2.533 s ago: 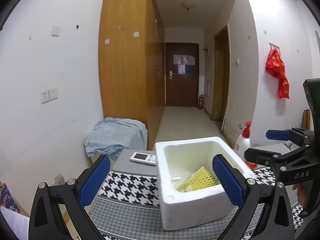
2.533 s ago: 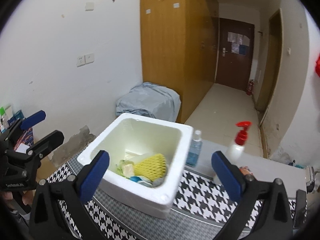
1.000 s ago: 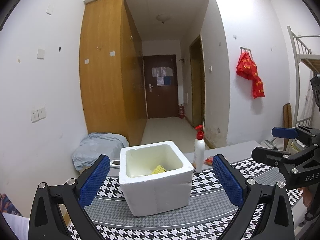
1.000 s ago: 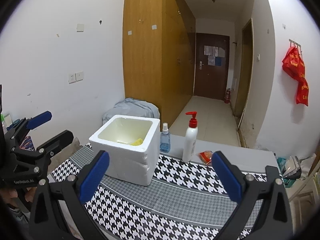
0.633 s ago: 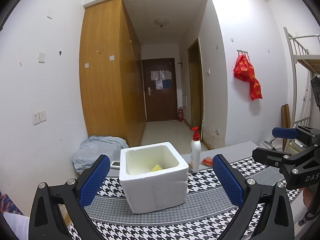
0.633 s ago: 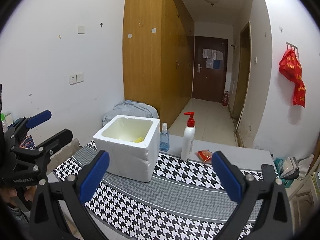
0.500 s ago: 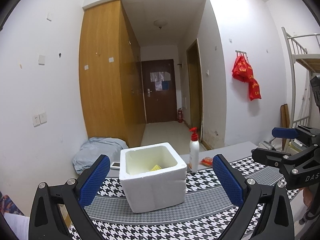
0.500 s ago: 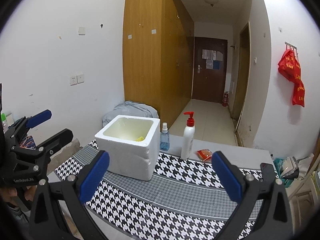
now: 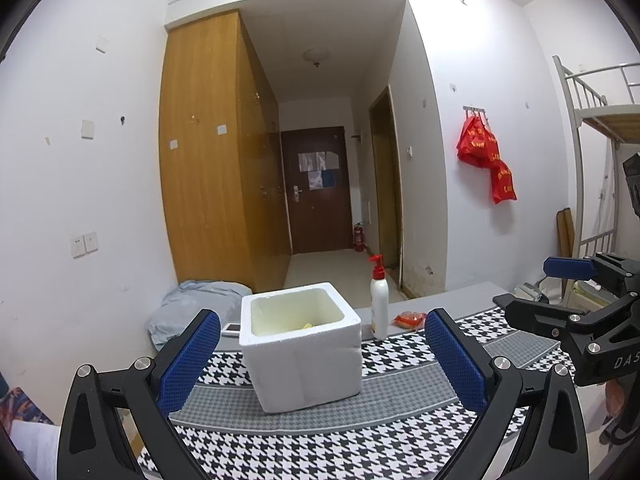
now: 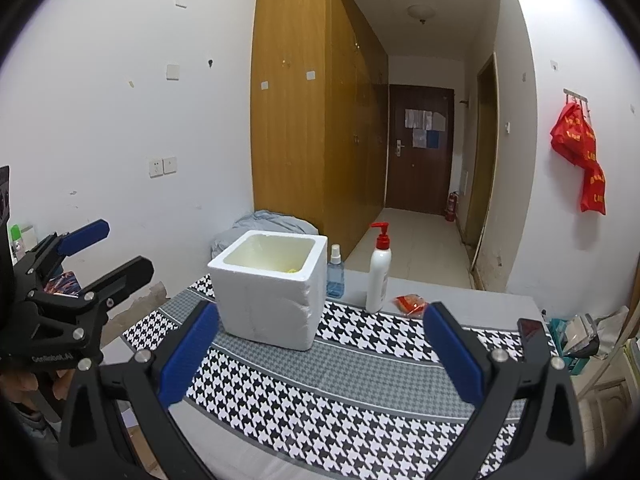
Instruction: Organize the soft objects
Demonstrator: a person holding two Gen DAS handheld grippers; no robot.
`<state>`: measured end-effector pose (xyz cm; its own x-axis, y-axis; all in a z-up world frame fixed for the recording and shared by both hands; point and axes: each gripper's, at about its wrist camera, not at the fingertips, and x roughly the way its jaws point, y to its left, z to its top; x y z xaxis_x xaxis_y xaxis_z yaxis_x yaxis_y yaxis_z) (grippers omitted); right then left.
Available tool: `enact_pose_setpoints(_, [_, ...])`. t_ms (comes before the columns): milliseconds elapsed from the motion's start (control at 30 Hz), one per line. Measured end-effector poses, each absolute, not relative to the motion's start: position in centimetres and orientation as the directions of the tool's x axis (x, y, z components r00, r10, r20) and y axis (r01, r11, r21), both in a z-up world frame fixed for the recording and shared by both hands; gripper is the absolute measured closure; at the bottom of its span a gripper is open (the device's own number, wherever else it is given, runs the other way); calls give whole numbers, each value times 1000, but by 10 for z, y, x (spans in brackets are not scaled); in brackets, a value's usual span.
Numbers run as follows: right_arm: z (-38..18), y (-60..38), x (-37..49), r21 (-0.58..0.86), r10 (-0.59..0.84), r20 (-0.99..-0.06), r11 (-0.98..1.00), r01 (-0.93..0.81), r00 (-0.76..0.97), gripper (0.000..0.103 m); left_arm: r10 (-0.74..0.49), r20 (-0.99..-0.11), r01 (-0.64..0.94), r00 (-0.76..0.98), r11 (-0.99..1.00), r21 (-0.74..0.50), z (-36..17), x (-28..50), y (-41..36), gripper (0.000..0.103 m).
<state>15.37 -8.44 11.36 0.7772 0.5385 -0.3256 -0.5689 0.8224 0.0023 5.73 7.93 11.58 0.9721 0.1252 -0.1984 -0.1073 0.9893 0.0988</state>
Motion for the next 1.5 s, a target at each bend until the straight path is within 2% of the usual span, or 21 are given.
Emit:
enact_pose_setpoints(600, [83,-104,111,60,542,-226,837,-544,809,0,107,-166,-95,980,992,78,85,13,67,1])
enact_pose_setpoints(867, [61,-98,99,35,512,-236,854,-520,826,0,93,-122,-87,988,995,57,68,-4,64,1])
enact_pose_setpoints(1267, [37,-97,76,42,470,-186,881,-471,863,0,117,-111,-114,987,993,27,45,-13,72,1])
enact_pose_setpoints(1500, [26,-100,73,41,458,-198,887,-460,867,0,117,-85,-115,989,993,32,29,-17,73,1])
